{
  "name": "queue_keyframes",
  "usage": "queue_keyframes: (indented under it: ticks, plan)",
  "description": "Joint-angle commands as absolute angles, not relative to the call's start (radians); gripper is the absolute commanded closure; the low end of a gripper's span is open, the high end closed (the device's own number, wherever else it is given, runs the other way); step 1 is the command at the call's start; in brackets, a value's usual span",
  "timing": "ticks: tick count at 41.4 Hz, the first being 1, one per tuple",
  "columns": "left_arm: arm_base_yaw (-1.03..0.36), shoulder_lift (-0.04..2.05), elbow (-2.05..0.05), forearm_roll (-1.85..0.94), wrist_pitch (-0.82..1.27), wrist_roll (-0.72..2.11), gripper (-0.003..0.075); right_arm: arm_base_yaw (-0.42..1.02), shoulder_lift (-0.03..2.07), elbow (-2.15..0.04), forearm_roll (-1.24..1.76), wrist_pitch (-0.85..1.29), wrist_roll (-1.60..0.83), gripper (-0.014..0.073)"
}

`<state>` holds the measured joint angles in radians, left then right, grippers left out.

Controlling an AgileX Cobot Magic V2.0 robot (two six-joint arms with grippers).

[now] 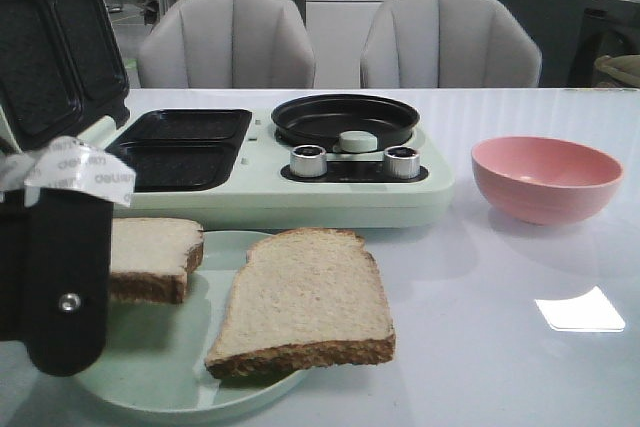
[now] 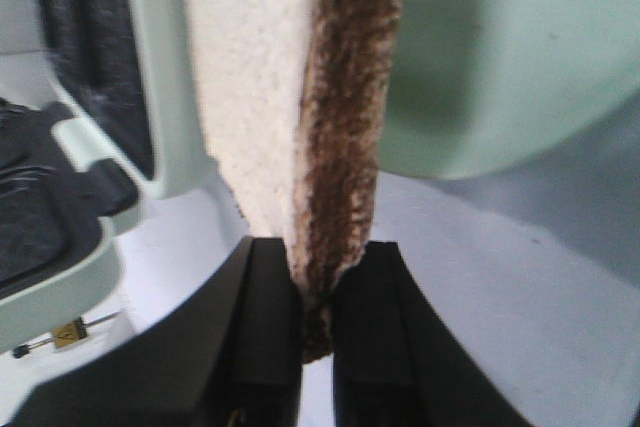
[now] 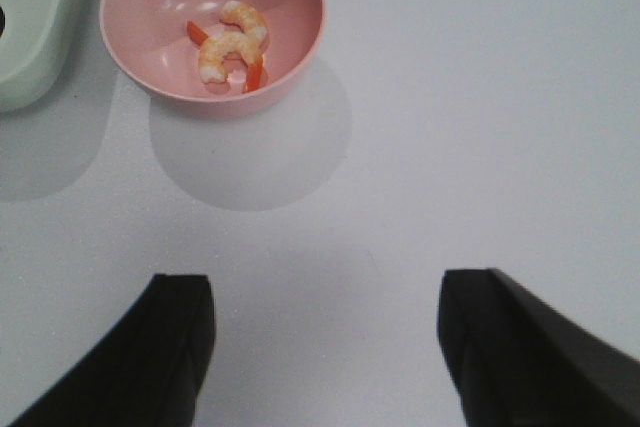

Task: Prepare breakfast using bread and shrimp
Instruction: 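Lift the bread slice with the left gripper over the sandwich maker plate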

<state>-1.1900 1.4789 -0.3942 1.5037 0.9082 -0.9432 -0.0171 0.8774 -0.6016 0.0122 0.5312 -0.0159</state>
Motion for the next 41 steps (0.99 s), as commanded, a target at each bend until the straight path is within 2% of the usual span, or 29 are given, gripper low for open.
queue_keyframes:
  ticks: [1, 11, 22, 28, 35, 41]
  plan:
    - [-1.231, 1.411, -0.416, 1.526, 1.053, -0.961, 0.0620, -0.021, 0.873, -0.629, 0.000, 0.460, -0.020, 0.0018]
    - [-1.309, 1.282, -0.416, 1.580, 1.225, -0.950, 0.0620, -0.021, 0.873, -0.629, 0.000, 0.460, -0.020, 0.0018]
    - [-1.307, 1.188, -0.506, 1.676, 1.220, -0.894, 0.0620, -0.021, 0.873, -0.629, 0.000, 0.460, -0.020, 0.0018]
    - [-1.203, 1.188, -0.583, 1.712, 1.073, -0.865, 0.0619, -0.021, 0.873, -0.629, 0.000, 0.460, -0.020, 0.0018]
    - [-0.991, 1.193, -0.658, 1.741, 0.854, -0.829, 0.0619, -0.021, 0.873, -0.629, 0.000, 0.460, -0.020, 0.0018]
    - [-0.842, 1.263, -0.749, 1.784, 0.780, -0.820, 0.0619, -0.021, 0.873, -0.629, 0.000, 0.460, -0.020, 0.0018]
